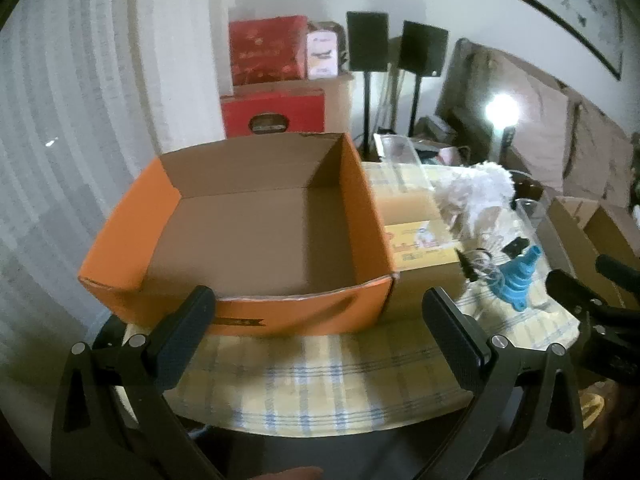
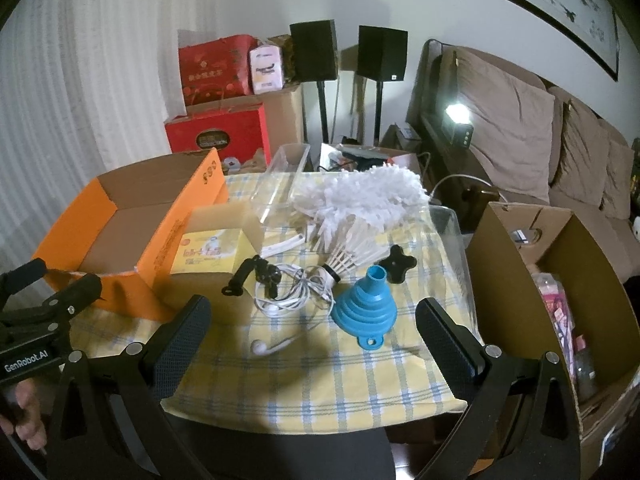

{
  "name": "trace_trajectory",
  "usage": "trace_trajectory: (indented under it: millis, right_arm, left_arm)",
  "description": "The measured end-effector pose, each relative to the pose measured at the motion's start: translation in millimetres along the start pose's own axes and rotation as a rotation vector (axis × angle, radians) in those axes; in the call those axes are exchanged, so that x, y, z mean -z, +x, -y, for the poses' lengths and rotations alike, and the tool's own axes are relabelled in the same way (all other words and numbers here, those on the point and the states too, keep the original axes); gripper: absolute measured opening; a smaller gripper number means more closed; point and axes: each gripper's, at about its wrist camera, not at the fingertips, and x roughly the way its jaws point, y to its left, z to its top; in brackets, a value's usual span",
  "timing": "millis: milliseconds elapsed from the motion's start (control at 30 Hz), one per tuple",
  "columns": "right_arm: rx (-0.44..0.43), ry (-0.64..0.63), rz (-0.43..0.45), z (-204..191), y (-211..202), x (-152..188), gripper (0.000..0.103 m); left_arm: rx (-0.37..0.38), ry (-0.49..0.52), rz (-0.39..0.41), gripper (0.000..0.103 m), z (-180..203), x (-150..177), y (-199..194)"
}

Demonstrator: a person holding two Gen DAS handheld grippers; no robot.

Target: Organize objects

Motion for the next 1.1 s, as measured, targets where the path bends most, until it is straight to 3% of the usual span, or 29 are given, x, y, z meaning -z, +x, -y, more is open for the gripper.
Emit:
trace_trajectory:
  millis: [100, 367, 633, 800, 1100]
  right_arm:
    - [0.006, 0.005, 0.000, 5.1, -0.3, -0.6, 0.103]
    - [-0.011, 0.023, 0.007, 22.2, -1.6, -0.6, 0.102]
    - [-0.163, 0.097, -0.013, 43.4, 6.8, -8.5, 0.090]
    - [-0.259, 0.104, -0.047, 42.0, 22.0, -19.9, 0.072]
    - [-0.475, 0.205, -0.184, 30.3, 70.2, -25.1, 0.058]
  left_arm:
    - [0.067, 0.003, -0.010, 0.103, 2.6, -2.1, 0.4]
    - [0.138, -0.004, -0.010, 0.103, 5.9, -5.2, 2.6]
    - [0.153, 0.003, -0.004, 0.103, 4.7, -4.7, 5.9]
    - [0.155, 0.007, 0.003, 0.103, 3.6, -4.8, 6.8]
    - [0.159, -0.007, -0.007, 0.103, -1.2, -4.5, 11.9]
